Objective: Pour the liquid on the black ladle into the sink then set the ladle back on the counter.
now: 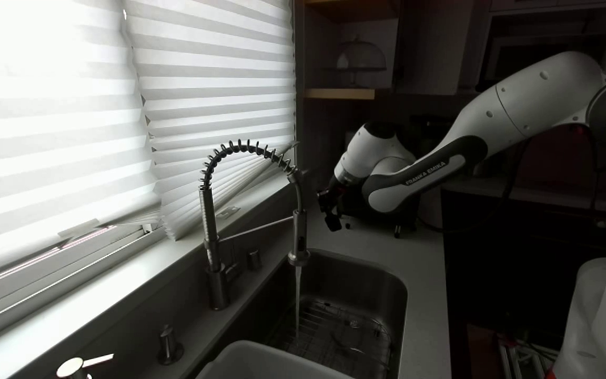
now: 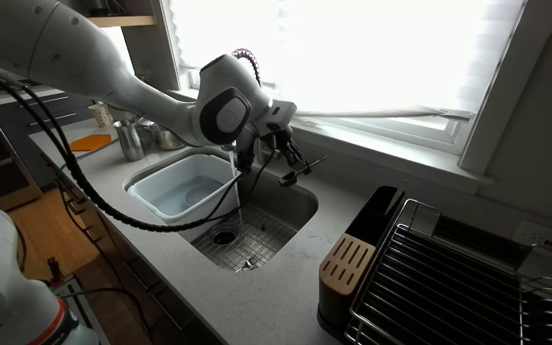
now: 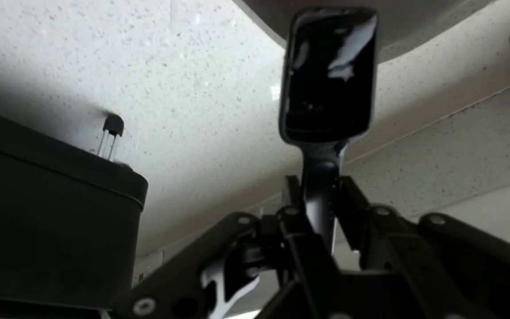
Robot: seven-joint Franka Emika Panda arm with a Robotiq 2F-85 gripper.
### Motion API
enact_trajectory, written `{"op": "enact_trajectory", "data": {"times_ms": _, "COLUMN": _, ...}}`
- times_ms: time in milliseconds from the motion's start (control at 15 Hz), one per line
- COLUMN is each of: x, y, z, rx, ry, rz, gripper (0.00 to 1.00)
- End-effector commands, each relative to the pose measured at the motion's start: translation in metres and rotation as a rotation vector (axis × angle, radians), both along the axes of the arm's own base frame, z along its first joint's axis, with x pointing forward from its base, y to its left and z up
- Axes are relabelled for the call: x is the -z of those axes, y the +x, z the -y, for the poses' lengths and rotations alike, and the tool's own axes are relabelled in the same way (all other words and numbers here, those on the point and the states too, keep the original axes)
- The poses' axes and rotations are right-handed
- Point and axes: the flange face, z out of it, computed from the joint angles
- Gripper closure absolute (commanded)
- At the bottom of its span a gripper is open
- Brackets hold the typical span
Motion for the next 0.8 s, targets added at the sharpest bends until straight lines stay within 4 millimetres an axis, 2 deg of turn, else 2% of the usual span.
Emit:
{"op": "enact_trajectory", "data": {"times_ms": 0, "x": -0.01, "y": -0.018, "z": -0.011, "rx": -0.06, "ry": -0.076, "rz": 0.085, "gripper": 0.94}}
{"op": "enact_trajectory", "data": {"times_ms": 733, "x": -0.046, "y": -0.038, "z": -0.025, "rx": -0.147, "ry": -0.241, "rz": 0.265, "gripper": 0.94}}
